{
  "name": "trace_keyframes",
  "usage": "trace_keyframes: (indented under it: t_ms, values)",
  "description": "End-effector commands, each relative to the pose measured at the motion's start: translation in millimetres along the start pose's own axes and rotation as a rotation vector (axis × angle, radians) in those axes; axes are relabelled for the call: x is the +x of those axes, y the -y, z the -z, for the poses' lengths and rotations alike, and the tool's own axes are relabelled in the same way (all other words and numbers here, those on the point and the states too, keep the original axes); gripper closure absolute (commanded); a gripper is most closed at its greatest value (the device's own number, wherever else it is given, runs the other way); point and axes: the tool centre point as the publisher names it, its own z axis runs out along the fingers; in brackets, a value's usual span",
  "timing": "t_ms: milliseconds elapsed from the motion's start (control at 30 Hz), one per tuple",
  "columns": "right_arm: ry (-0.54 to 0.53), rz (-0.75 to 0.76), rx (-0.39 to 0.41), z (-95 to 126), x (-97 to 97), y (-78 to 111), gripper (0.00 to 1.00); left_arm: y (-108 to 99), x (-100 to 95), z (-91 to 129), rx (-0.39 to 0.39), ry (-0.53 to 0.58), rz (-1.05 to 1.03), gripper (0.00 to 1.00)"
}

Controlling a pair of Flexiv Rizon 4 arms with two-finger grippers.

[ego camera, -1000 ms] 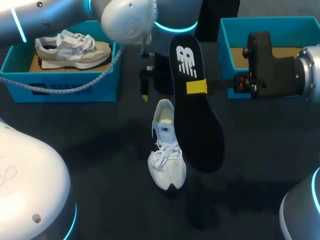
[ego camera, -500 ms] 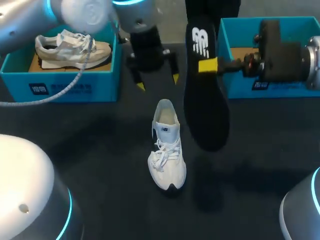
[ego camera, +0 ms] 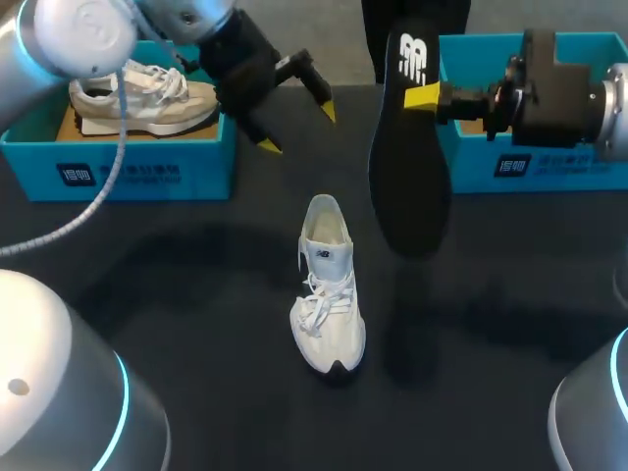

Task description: Take the shoe out of the shoebox, open the shoe tongue, remove and reinsert the insole, then place the shoe into the shoebox

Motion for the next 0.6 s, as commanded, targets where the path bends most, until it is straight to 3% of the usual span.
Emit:
trace_keyframes:
  t_ms: [33,67,600]
  values:
    - [-0.041,-0.022,-0.072,-12.1,-18.5,-21.4,1.0,6.0,2.4,-1.8,-0.003,0.264,-0.003,0.0]
    - [-0.058,0.003,-0.115,-12.2,-22.0,-25.7,1.0,7.3,0.8,-2.9,0.007,0.276,-0.005,0.0]
    - [-0.058,0.003,-0.115,-12.2,-22.0,-25.7,1.0,11.9,-3.3,-4.4,0.034,0.28,-0.001,0.0]
